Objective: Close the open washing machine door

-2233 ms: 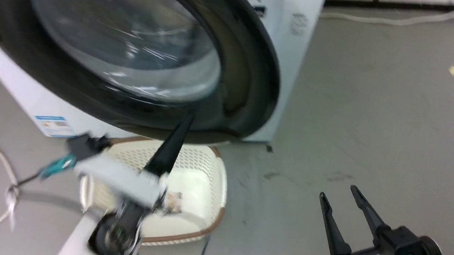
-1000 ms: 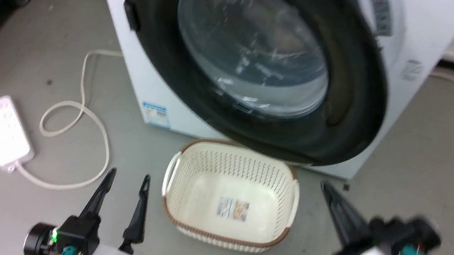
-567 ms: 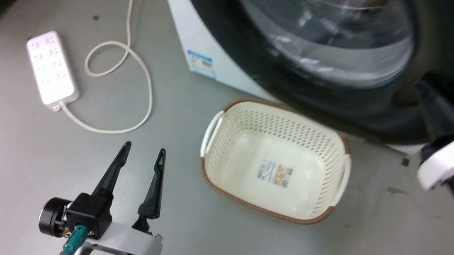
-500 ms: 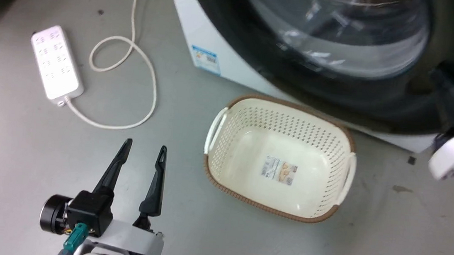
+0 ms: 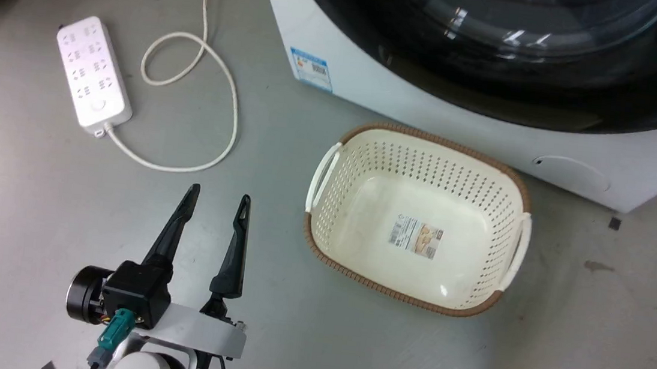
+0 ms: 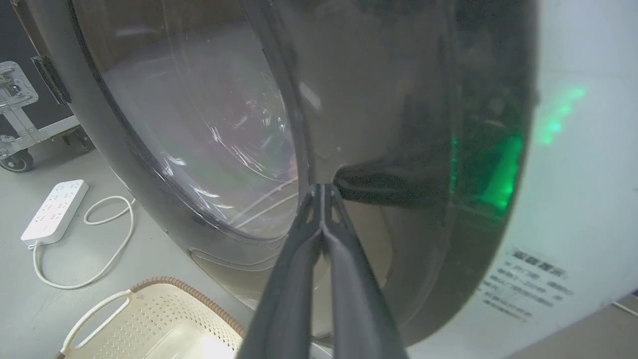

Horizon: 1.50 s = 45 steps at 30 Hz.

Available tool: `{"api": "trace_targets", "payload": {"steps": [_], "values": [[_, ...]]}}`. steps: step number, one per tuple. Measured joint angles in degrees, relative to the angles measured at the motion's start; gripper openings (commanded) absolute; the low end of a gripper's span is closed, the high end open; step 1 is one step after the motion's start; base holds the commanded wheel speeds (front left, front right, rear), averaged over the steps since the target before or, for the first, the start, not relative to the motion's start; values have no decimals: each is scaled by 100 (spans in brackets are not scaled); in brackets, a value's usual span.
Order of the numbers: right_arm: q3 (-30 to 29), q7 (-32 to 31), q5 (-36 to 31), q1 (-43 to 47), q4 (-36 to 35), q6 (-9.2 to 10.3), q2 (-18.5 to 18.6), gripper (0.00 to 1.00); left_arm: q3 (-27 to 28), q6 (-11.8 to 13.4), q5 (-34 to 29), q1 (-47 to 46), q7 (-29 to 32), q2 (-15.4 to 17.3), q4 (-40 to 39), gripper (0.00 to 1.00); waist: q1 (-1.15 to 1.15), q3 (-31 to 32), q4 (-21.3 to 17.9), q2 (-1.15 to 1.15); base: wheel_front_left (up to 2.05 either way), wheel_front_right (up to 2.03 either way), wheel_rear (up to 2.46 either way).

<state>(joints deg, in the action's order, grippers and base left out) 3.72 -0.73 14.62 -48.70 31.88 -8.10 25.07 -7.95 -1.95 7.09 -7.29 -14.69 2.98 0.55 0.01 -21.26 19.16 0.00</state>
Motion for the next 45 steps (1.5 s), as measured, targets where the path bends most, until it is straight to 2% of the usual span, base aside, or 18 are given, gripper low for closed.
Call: {"api": "trace_targets", "payload": {"steps": [1, 2, 3, 10, 11, 12, 15, 20, 24, 27, 31, 38, 39, 45], "values": [[2, 55, 0, 2, 59, 0, -10, 0, 2, 1, -1, 0, 0, 0, 10, 100, 0, 40, -14, 0, 0, 0, 0], [42, 291, 36, 36, 148, 19, -86, 43, 29, -1, -3, 3, 0, -2, 55, 100, 0, 202, -71, 0, 0, 0, 0], [96, 374, 75, 79, 146, 26, -112, 100, 52, -1, -5, 13, 0, -4, 75, 100, 0, 273, -96, 0, 0, 0, 0], [338, 1078, 201, 1192, -205, 57, -346, 100, 222, -86, -45, 271, 0, -7, 250, 100, -2, 911, -350, 0, 0, 0, 0], [361, 1152, 201, 1415, -328, 56, -378, 100, 237, -112, -45, 320, 0, -8, 278, 100, -2, 1018, -396, 0, 0, 0, 0], [289, 1315, 157, 2119, -767, 56, -517, 100, 288, -142, -54, 455, 0, -9, 355, 100, -2, 1321, -548, 0, 0, 0, 0], [74, 1412, -56, 2872, -1301, 56, -705, 100, 343, -190, -56, 565, 0, -9, 426, 100, -3, 1588, -722, 0, 0, 0, 0], [-269, 1479, -608, 4056, -2154, 57, -1303, 100, 397, -280, -57, 762, 0, -7, 543, 100, -3, 1946, -1024, 0, 0, 0, 0], [-573, 1497, -1103, 4784, -2598, 56, -1920, 100, 428, -330, -63, 932, 0, -4, 636, 100, -2, 2130, -1248, 0, 0, 0, 0], [-756, 1505, -1395, 5140, -2746, 57, -2119, 100, 427, -368, -81, 985, 0, 2, 665, 100, -2, 2199, -1395, 0, 0, 0, 0], [-896, 1524, -1718, 5375, -2846, 57, -2174, 100, 389, -405, -148, 987, 0, 9, 668, 100, -2, 2215, -1501, 0, 0, 0, 0], [-838, 1547, -1545, 5448, -2904, 57, -2190, 100, 441, -426, -147, 981, 0, 9, 695, 100, -1, 2168, -1563, 0, 0, 0, 0], [-836, 1546, -1546, 5446, -2910, 56, -2190, 0, 441, -425, -146, 979, 3, 5, 706, 0, -1, 2165, -1561, 0, 0, 0, 0], [-834, 1525, -1546, 5439, -2908, 56, -2189, 0, 444, -424, -145, 979, 31, 0, 700, 0, 0, 2164, -1573, 0, 0, 0, 0]]}}
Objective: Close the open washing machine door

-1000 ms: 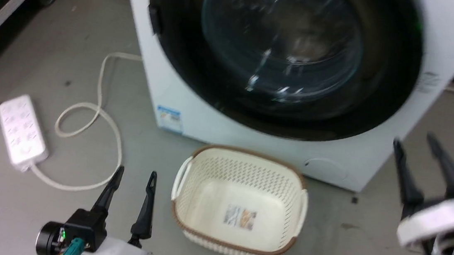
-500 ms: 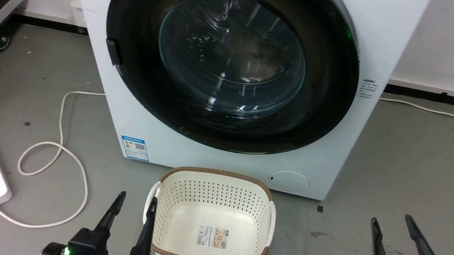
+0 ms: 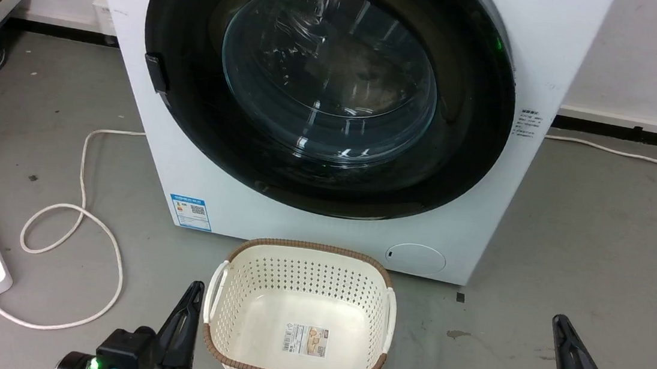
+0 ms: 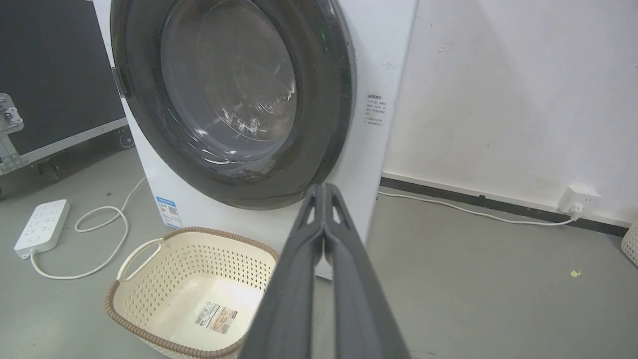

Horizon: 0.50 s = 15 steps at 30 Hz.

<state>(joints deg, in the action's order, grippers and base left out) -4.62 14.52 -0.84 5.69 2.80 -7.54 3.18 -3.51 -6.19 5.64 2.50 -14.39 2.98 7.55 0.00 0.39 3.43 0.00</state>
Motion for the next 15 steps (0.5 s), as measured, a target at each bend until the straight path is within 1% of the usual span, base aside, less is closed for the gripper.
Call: {"api": "trace_targets", "payload": {"steps": [15], "values": [[55, -181, 0, -9, -4, 0, 0, 0, 41, 55, -47, -1, 176, 0, -79, 0, 0, -5, -42, 0, 0, 0, 0]]}}
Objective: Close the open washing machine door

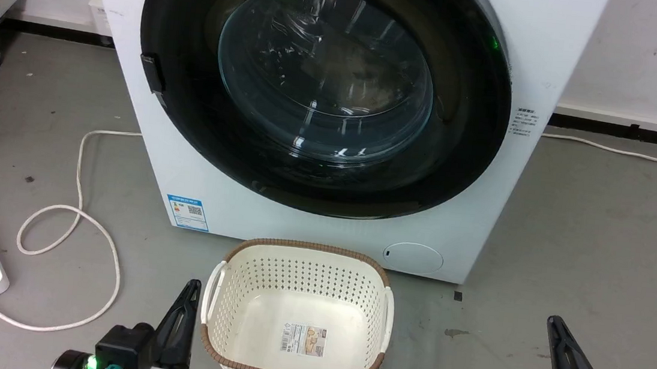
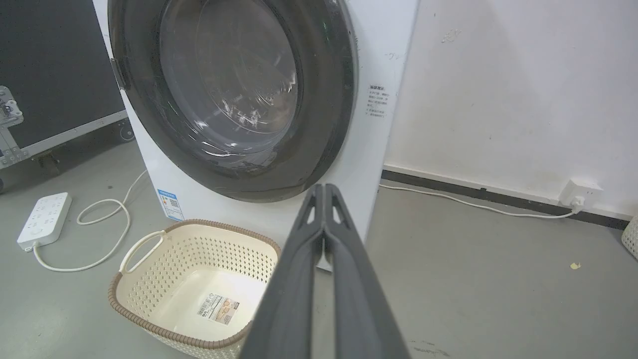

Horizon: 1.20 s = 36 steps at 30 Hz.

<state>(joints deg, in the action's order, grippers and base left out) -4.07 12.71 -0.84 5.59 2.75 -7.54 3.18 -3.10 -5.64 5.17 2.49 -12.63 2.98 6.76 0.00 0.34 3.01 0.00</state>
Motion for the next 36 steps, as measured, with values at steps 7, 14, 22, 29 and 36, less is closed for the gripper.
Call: {"api": "trace_targets", "payload": {"steps": [7, 14, 22, 29, 36], "values": [[27, -68, 0, -19, -10, 0, 0, 0, 14, 44, -13, -4, 63, -1, -44, 0, 0, -2, -20, 0, 0, 0, 0], [55, -160, 0, -50, -21, 0, 0, 0, 31, 68, -54, -12, 159, -1, -82, 0, 0, -4, -39, 0, 0, 0, 0], [76, -254, 0, -85, -41, 0, 0, 0, 46, 101, -104, -17, 258, -1, -134, 0, 0, -7, -61, 0, 0, 0, 0], [101, -313, 0, -123, -65, 0, 0, 0, 66, 147, -134, -21, 336, -2, -169, 0, 0, -9, -81, 0, 0, 0, 0], [129, -413, 0, -138, -75, 0, 0, 0, 87, 188, -159, -31, 405, -2, -209, 0, 0, -11, -100, 0, 0, 0, 0]]}}
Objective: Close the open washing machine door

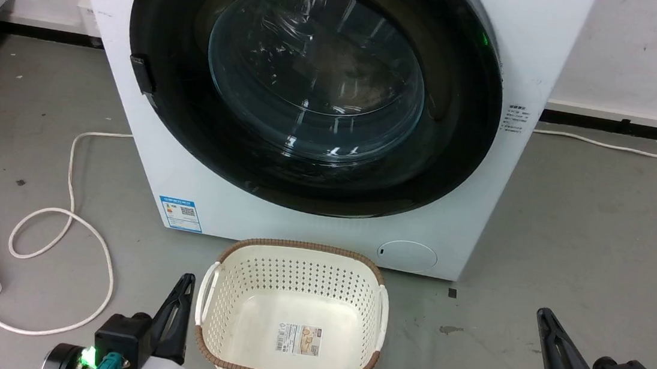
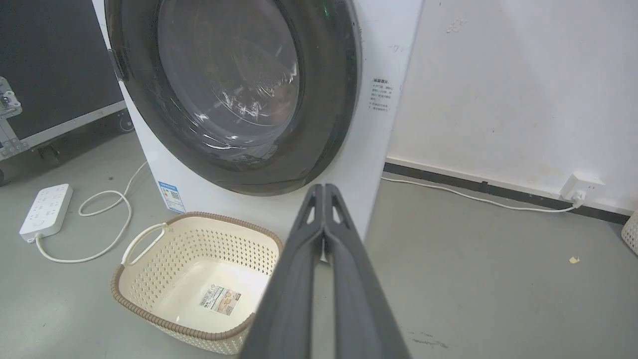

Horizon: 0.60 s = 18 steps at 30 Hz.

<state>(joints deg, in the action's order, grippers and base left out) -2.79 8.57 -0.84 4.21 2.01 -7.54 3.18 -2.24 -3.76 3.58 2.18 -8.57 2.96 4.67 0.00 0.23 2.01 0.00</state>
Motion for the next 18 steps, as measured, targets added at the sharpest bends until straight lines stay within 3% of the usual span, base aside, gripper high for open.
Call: {"api": "trace_targets", "payload": {"steps": [18], "values": [[71, -205, 1, -87, -45, 0, -1, 0, 64, 67, -88, -18, 209, -1, -105, 0, 0, -5, -50, 0, 0, 0, 0]]}}
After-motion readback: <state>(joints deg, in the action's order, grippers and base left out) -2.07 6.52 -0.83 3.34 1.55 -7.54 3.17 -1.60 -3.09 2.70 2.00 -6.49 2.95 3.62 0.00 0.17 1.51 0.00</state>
